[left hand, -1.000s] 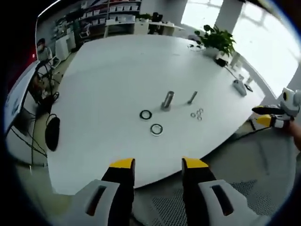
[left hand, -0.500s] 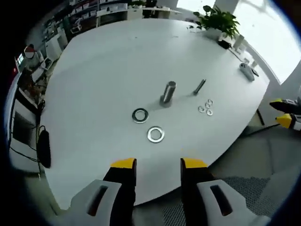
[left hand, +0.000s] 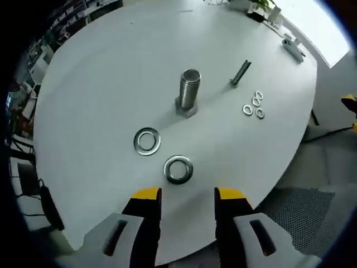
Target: Place the washer onto the threaded stud by aligning its center hole with the stud, sliding it down to the base, and recovering from edge contact or off-axis alignment until the washer reaches the visible bottom stop.
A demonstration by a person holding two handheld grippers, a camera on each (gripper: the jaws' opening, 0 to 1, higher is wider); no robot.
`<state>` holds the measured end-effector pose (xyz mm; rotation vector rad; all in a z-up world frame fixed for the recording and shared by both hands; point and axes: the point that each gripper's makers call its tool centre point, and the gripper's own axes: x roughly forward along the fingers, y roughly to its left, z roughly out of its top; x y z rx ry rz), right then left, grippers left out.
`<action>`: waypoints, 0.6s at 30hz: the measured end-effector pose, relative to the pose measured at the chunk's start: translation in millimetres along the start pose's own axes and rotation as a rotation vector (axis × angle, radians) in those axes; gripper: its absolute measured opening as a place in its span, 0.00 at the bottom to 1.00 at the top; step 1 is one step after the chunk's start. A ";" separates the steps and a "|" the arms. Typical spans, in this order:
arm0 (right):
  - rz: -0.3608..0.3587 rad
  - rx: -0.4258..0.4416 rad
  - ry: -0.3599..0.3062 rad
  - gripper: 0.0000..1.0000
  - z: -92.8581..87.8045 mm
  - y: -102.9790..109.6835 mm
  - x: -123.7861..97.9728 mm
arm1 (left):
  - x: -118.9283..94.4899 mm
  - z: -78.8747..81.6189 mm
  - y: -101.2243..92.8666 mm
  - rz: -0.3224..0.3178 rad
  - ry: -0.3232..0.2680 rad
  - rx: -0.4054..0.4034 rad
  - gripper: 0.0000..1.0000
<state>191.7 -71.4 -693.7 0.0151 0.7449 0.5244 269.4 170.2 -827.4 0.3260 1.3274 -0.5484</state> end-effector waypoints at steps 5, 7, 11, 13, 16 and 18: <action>-0.001 -0.003 0.005 0.38 -0.4 -0.8 0.4 | 8.6 -0.3 7.1 0.025 0.039 0.014 0.36; -0.002 -0.003 0.003 0.38 -0.3 -1.1 0.2 | 9.9 0.4 6.5 0.026 0.049 0.018 0.36; -0.005 -0.001 0.001 0.38 0.1 -1.7 0.4 | 11.2 11.2 10.6 0.040 0.033 0.036 0.34; -0.007 0.001 0.000 0.37 0.4 -2.2 0.4 | 13.2 11.6 13.8 0.068 0.049 0.076 0.32; -0.009 0.001 -0.002 0.37 0.7 -2.4 0.4 | 13.1 12.4 9.5 0.070 0.061 0.114 0.30; -0.008 0.003 -0.004 0.37 1.2 -2.5 0.5 | 12.1 11.4 10.2 0.068 0.069 0.118 0.30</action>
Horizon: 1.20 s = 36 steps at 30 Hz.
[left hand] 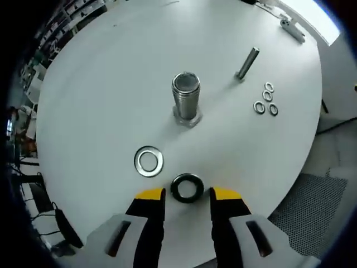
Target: Place the washer onto the threaded stud by aligning its center hole with the stud, sliding it down to the base, and recovering from edge contact or off-axis alignment until the washer reaches the visible bottom stop.
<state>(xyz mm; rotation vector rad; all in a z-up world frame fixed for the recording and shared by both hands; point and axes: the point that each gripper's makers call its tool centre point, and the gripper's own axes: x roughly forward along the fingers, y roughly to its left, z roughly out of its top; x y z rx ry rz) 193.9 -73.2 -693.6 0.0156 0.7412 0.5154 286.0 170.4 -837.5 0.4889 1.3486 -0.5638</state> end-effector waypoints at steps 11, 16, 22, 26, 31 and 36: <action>-0.002 -0.001 -0.005 0.37 0.9 -0.1 0.2 | 2.4 2.4 0.6 -0.014 0.042 0.046 0.30; -0.003 -0.002 -0.005 0.37 0.9 0.1 0.3 | 2.4 1.7 0.4 -0.007 0.065 0.037 0.30; -0.002 -0.003 -0.004 0.37 0.8 0.2 0.4 | 2.1 2.9 1.3 -0.008 0.051 0.038 0.21; -0.006 0.000 -0.007 0.37 1.3 -0.6 0.0 | 2.4 2.6 2.7 -0.005 0.049 0.035 0.21; -0.004 -0.003 -0.005 0.37 1.0 -0.4 0.4 | 1.1 2.5 1.5 -0.001 0.060 0.025 0.21; -0.004 -0.005 -0.003 0.37 0.8 -0.6 0.5 | 1.8 2.7 2.6 0.003 0.063 0.017 0.20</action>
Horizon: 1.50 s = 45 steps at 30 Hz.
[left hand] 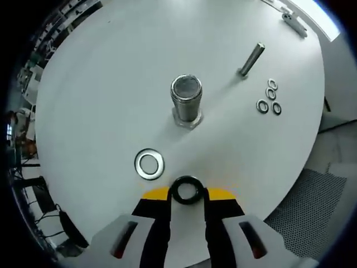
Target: Place the washer onto the threaded stud by aligning its center hole with the stud, sliding it down to the base, and recovering from edge contact or off-axis alignment until the washer reaches the visible bottom stop.
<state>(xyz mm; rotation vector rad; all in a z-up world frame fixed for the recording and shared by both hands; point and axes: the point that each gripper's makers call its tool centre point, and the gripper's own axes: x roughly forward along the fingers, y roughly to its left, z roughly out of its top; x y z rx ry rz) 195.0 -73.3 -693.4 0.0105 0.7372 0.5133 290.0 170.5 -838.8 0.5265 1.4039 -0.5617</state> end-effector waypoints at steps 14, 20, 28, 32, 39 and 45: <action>-0.001 0.001 0.000 0.36 -0.2 -0.2 -0.2 | -1.8 -3.7 -1.6 -0.021 -0.007 0.111 0.19; 0.000 0.000 0.000 0.36 0.0 0.1 0.0 | -2.7 -8.0 -3.5 -0.018 0.004 0.158 0.19; 0.003 0.003 -0.006 0.36 1.2 0.4 -0.1 | -17.7 1.1 1.9 -0.016 -0.031 0.166 0.19; 0.003 0.003 -0.005 0.36 1.1 0.3 0.0 | -29.5 13.6 3.5 -0.010 -0.062 0.187 0.19; 0.008 0.006 -0.009 0.36 1.8 1.2 -0.4 | -54.4 40.2 7.9 -0.005 -0.134 0.199 0.19; 0.010 0.004 -0.007 0.36 1.5 1.9 -0.6 | -72.9 62.4 9.0 -0.005 -0.188 0.200 0.19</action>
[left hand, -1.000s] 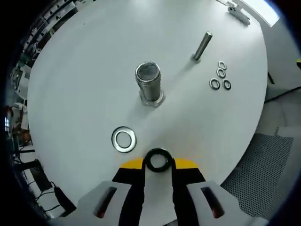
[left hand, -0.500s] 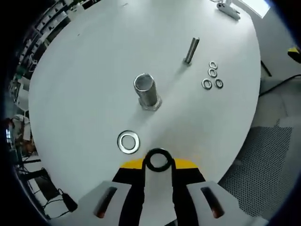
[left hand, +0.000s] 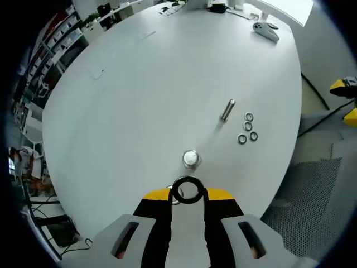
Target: Place the washer onto the threaded stud by aligning its center hole with the stud, sliding it down to the base, and recovering from edge contact or off-axis alignment until the washer reaches the visible bottom stop.
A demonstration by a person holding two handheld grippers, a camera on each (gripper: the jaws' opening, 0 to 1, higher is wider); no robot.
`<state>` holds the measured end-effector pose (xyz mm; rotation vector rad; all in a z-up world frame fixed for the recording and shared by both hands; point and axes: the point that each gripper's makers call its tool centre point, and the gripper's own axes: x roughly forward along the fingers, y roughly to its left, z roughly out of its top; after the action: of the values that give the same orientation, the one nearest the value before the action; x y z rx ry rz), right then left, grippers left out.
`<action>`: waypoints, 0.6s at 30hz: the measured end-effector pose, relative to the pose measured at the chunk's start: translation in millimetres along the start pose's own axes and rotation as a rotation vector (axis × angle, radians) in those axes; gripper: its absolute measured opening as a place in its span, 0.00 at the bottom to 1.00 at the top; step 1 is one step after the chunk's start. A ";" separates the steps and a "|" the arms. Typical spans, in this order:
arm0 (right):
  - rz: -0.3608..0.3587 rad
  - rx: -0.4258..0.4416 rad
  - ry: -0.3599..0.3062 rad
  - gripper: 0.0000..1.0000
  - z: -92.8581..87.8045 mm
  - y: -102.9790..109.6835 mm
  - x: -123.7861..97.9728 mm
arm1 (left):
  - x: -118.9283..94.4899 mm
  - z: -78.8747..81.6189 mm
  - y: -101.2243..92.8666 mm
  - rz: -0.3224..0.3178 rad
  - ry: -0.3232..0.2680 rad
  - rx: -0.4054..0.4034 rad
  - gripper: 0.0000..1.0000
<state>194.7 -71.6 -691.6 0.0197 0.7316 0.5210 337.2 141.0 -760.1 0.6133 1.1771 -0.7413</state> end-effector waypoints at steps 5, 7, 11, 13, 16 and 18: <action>-0.001 -0.004 0.003 0.36 -0.9 0.1 0.1 | -0.2 15.2 -3.4 -0.003 -0.009 0.033 0.19; 0.001 -0.005 0.005 0.36 -1.2 0.4 0.3 | 2.1 20.4 -5.7 -0.008 -0.006 0.046 0.19; 0.000 -0.006 0.002 0.36 -0.7 0.3 0.0 | 8.8 24.2 -9.6 -0.022 0.023 0.066 0.19; -0.001 -0.006 0.001 0.36 -0.4 0.0 -0.1 | 12.2 23.8 -8.9 -0.018 0.041 0.088 0.19; -0.002 -0.007 0.001 0.36 -0.4 -0.3 -0.1 | 15.0 24.8 -8.5 -0.018 0.051 0.095 0.19; -0.002 -0.005 -0.003 0.36 0.2 -0.3 -0.3 | 15.9 24.3 -8.7 -0.020 0.057 0.089 0.19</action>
<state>194.8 -72.0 -691.4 0.0152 0.7269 0.5212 347.9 114.1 -769.0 0.7016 1.2090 -0.8010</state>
